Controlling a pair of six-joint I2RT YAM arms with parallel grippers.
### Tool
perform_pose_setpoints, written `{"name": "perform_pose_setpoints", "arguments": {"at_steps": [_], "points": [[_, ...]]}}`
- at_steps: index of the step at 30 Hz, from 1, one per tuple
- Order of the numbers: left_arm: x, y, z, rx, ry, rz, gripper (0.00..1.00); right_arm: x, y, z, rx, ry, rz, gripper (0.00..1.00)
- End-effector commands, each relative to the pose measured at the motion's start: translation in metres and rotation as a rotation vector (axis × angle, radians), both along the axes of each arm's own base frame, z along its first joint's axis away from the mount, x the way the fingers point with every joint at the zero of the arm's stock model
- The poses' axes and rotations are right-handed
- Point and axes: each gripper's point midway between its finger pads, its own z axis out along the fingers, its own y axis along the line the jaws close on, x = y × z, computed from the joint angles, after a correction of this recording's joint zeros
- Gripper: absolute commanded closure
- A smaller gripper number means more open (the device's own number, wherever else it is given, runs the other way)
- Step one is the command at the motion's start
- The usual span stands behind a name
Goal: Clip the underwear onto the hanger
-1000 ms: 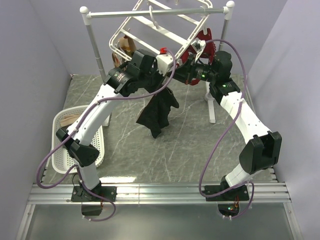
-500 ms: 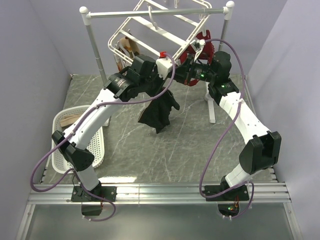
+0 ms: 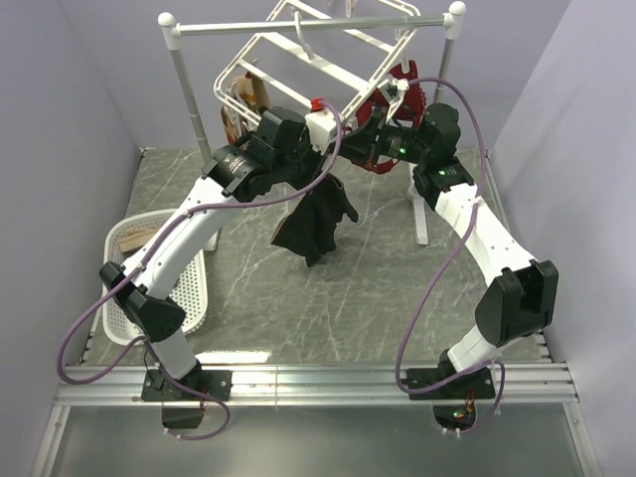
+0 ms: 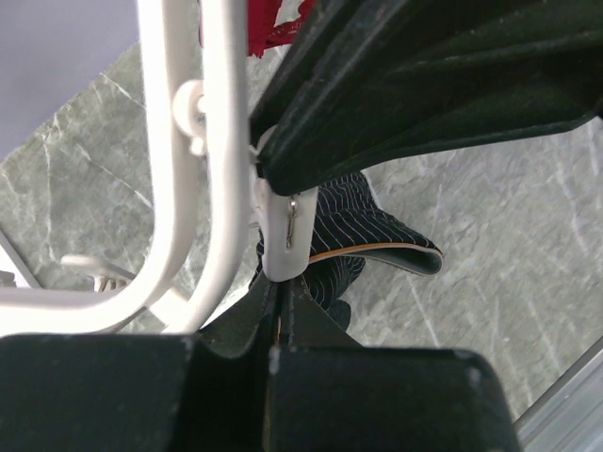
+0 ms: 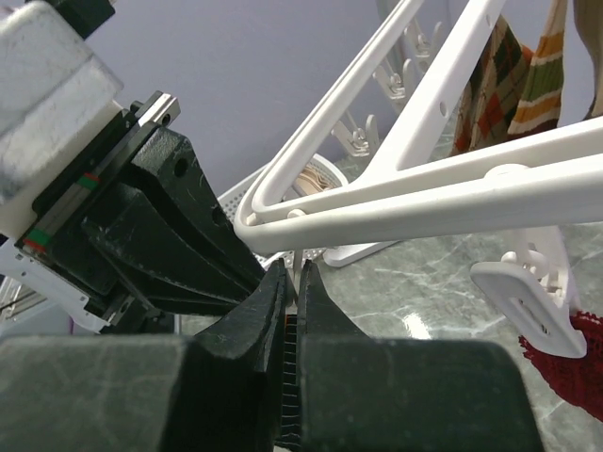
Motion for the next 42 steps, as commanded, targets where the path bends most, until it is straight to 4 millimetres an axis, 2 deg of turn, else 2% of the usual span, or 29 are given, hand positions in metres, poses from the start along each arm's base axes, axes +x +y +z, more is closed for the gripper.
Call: {"name": "perform_pose_setpoints", "arguments": {"at_steps": [1, 5, 7, 14, 26, 35, 42], "points": [[0.014, 0.018, 0.052, -0.147, -0.122, 0.117, 1.0, -0.024, 0.006, 0.019, 0.026, -0.07, 0.096, 1.0], [0.01, 0.026, 0.052, -0.155, -0.134, 0.138, 1.0, -0.023, 0.009, 0.019, 0.04, -0.042, 0.108, 1.0], [0.005, 0.029, 0.059, -0.176, -0.145, 0.139, 1.0, -0.024, 0.009, 0.019, 0.048, -0.018, 0.117, 1.0], [0.003, 0.033, 0.051, -0.167, -0.13, 0.157, 1.0, -0.024, 0.013, 0.024, 0.081, 0.012, 0.156, 1.0], [-0.002, 0.015, 0.045, -0.181, -0.086, 0.096, 1.0, -0.017, 0.012, 0.024, 0.08, -0.016, 0.106, 1.0], [0.004, 0.011, 0.044, -0.176, -0.09, 0.116, 1.0, -0.018, 0.013, 0.026, 0.087, -0.015, 0.11, 1.0], [0.005, 0.015, 0.058, -0.21, -0.115, 0.145, 1.0, -0.022, 0.015, 0.015, 0.033, -0.059, 0.107, 1.0]]}}
